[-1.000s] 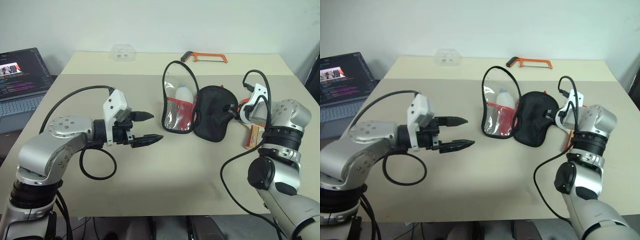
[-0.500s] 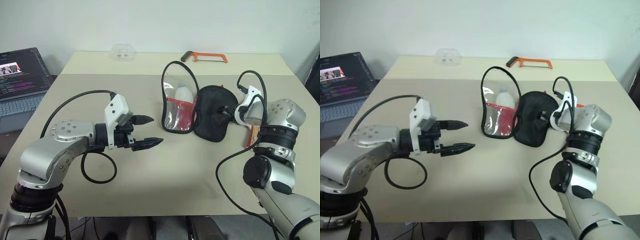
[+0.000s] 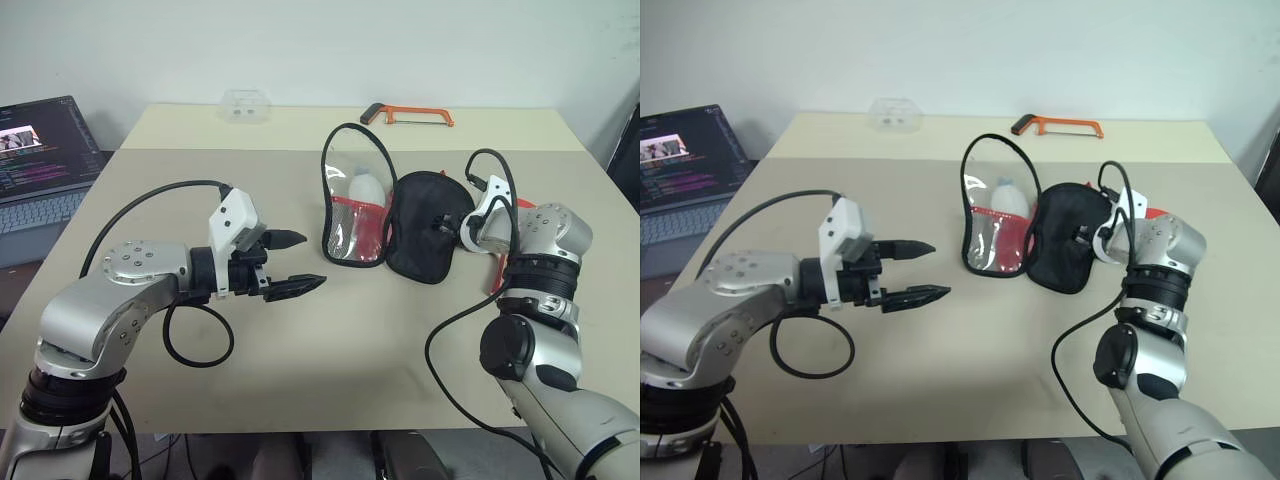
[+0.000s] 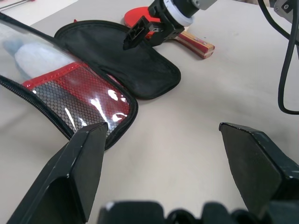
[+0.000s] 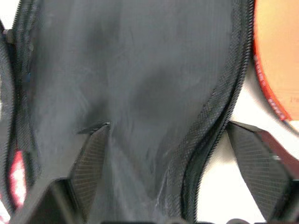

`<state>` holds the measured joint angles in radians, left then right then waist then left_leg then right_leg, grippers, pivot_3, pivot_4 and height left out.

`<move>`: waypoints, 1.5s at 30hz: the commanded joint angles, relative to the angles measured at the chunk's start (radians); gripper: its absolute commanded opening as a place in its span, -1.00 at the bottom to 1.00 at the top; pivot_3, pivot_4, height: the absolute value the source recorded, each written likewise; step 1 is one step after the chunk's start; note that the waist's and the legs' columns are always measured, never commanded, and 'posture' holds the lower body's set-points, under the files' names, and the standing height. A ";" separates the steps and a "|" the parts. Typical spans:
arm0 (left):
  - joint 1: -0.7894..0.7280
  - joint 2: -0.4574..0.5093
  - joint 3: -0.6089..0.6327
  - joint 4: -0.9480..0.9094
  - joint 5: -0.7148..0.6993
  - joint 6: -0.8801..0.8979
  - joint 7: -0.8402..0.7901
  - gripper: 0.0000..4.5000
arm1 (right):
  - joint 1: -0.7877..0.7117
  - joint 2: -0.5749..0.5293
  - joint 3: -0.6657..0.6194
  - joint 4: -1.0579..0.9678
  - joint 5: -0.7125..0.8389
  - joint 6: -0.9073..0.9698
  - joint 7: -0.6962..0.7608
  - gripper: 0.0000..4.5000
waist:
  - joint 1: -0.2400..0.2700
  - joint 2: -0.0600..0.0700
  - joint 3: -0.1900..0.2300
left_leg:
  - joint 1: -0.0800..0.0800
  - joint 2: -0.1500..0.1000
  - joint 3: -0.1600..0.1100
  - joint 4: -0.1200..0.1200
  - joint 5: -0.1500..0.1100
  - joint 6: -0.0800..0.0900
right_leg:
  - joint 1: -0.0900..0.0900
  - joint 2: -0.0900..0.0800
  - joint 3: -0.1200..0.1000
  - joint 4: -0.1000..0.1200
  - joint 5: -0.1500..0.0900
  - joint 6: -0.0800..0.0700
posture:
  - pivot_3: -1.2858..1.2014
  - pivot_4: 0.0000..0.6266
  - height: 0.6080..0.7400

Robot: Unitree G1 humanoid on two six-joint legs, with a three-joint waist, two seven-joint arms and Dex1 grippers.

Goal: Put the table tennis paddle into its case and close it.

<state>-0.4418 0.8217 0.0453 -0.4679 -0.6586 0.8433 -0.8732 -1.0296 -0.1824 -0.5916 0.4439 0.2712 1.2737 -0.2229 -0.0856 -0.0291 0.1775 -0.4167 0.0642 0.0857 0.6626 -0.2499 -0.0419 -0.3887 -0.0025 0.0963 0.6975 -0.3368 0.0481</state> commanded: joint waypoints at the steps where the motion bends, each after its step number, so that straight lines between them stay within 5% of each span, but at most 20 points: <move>1: -0.009 0.006 0.011 -0.034 0.002 -0.019 0.008 0.86 | -0.009 -0.014 0.032 0.050 -0.007 -0.056 0.012 0.27 | -0.001 0.000 0.000 | 0.000 0.000 0.000 0.000 0.000 0.000 | 0.000 0.000 0.000 0.000 0.000 0.000 | 0.03 -0.52 1.00; 9: -0.003 0.005 0.011 -0.040 0.005 -0.020 0.020 0.86 | -0.024 -0.060 0.161 0.152 -0.043 -0.158 0.072 -0.98 | -0.006 -0.001 -0.001 | 0.001 0.000 0.000 0.000 0.000 0.000 | 0.000 0.001 0.000 0.000 0.000 0.000 | 0.03 -0.52 1.00; 10: -0.004 0.005 0.010 -0.040 0.005 -0.020 0.021 0.86 | -0.026 -0.066 0.184 0.166 -0.050 -0.175 0.088 -1.00 | -0.007 -0.001 -0.001 | 0.001 0.000 0.000 0.000 0.000 0.000 | 0.000 0.001 0.000 0.000 0.000 0.000 | 0.03 -0.52 1.00; 18: -0.009 -0.002 0.000 -0.050 0.000 -0.013 0.034 0.86 | -0.082 -0.120 0.355 0.355 -0.140 -0.392 0.208 -1.00 | -0.010 -0.002 -0.001 | 0.002 0.000 0.000 0.001 0.000 0.000 | 0.001 0.001 0.001 0.001 0.000 0.000 | 0.03 -0.52 1.00; 38: 0.000 -0.007 0.006 -0.075 -0.005 -0.003 0.077 0.86 | -0.221 -0.144 0.433 0.719 -0.222 -0.707 0.284 -1.00 | -0.011 -0.002 -0.001 | 0.001 0.001 0.000 0.000 0.000 0.000 | 0.001 0.000 0.000 0.000 0.000 0.000 | 0.03 -0.52 1.00; 45: -0.006 -0.009 -0.001 -0.066 -0.002 -0.011 0.077 0.86 | -0.243 -0.156 0.428 0.717 -0.216 -0.688 0.294 -0.14 | -0.011 -0.002 -0.001 | 0.001 0.001 0.000 0.000 0.000 0.000 | 0.000 0.000 0.000 0.000 0.000 0.000 | 0.03 -0.52 1.00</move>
<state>-0.4380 0.8079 0.0317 -0.5072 -0.6590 0.8443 -0.7966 -1.2331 -0.3142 -0.1637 1.1826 0.0580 0.5857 0.0646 -0.0965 -0.0310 0.1764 -0.4158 0.0650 0.0859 0.6625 -0.2497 -0.0422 -0.3885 -0.0023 0.0965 0.6976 -0.3364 0.0480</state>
